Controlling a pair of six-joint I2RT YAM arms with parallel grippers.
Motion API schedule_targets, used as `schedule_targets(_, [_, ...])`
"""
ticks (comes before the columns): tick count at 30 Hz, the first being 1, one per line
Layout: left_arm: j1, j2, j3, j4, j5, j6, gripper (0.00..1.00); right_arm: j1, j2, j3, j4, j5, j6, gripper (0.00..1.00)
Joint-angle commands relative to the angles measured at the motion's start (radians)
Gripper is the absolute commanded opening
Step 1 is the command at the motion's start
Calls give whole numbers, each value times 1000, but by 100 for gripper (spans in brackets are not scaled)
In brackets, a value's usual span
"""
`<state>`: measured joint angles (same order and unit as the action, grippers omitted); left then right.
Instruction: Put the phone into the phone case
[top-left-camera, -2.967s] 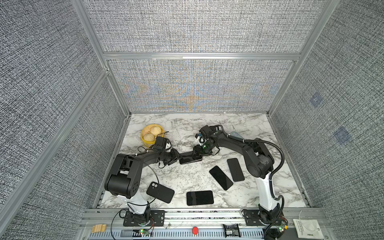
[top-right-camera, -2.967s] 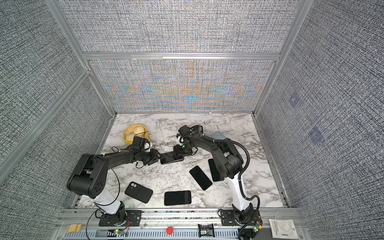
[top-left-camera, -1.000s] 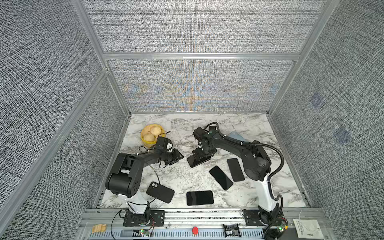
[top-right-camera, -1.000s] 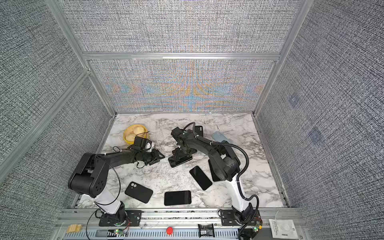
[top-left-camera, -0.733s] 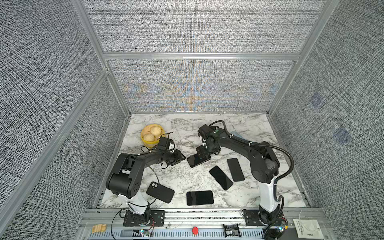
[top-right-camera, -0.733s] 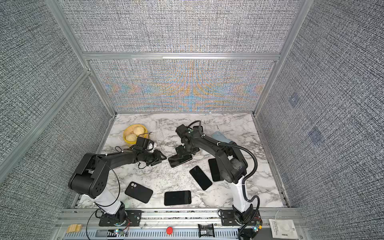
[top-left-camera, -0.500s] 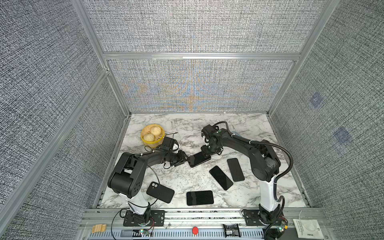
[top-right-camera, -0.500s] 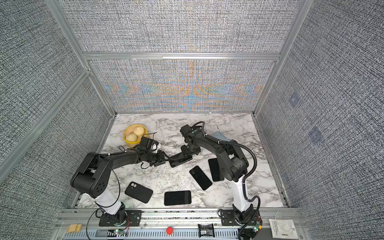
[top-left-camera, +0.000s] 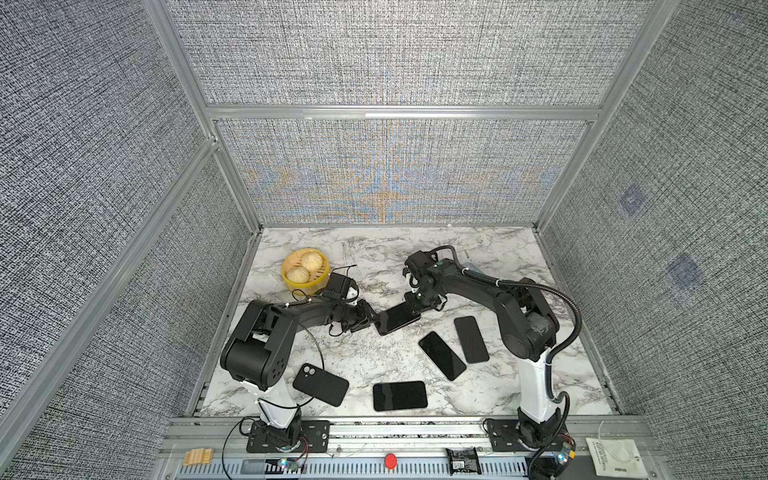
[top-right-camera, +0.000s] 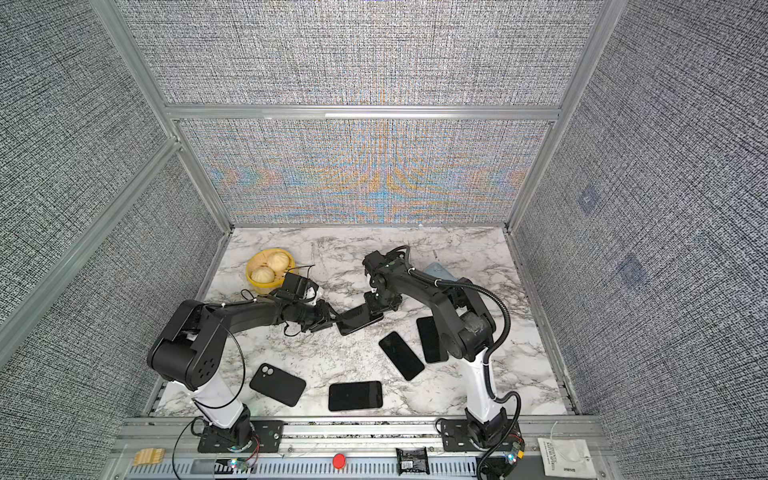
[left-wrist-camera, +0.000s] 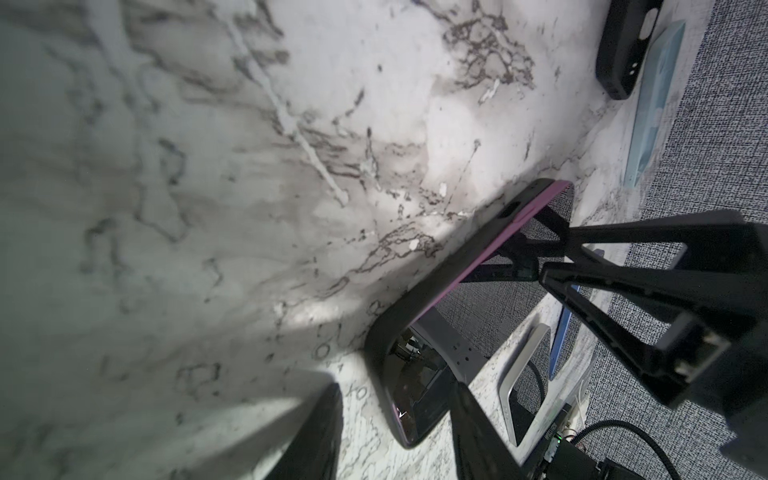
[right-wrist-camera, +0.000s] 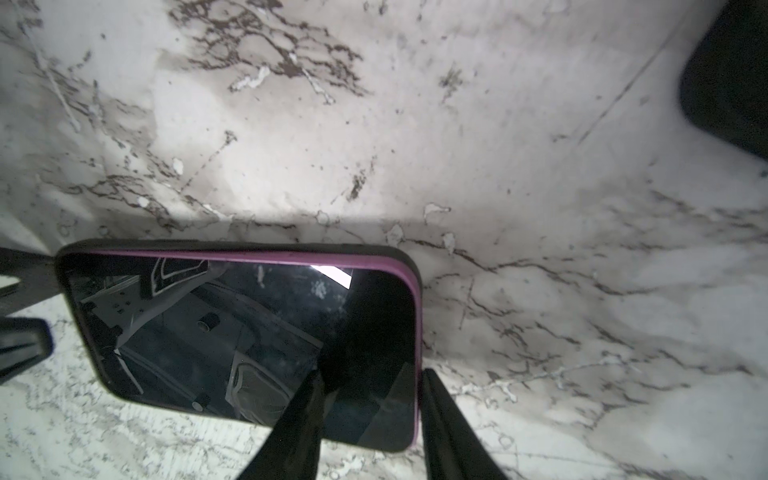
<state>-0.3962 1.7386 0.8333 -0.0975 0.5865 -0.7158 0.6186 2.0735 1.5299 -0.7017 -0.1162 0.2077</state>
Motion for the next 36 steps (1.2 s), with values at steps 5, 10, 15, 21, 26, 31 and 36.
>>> schedule_targets(5, [0,18,11,15,3,1,43,13,5,-12,0,-37,13,34])
schedule_targets(10, [0,23,10,16,1,1,42,24,20,-20,9,-53,22,28])
schedule_targets(15, [0,27,12,15,-2,4,41,31,36,-29,19,-69,36,23])
schedule_targets(21, [0,38,16,21,-4,4,40,32,42,-53,40,-87,48,18])
schedule_targets(26, [0,45,15,27,-2,4,40,30,58,-72,64,-120,59,15])
schedule_targets(31, [0,47,15,24,-2,4,40,27,69,-83,73,-124,63,13])
schedule_targets(36, [0,47,15,25,-4,4,40,26,79,-94,82,-124,67,12])
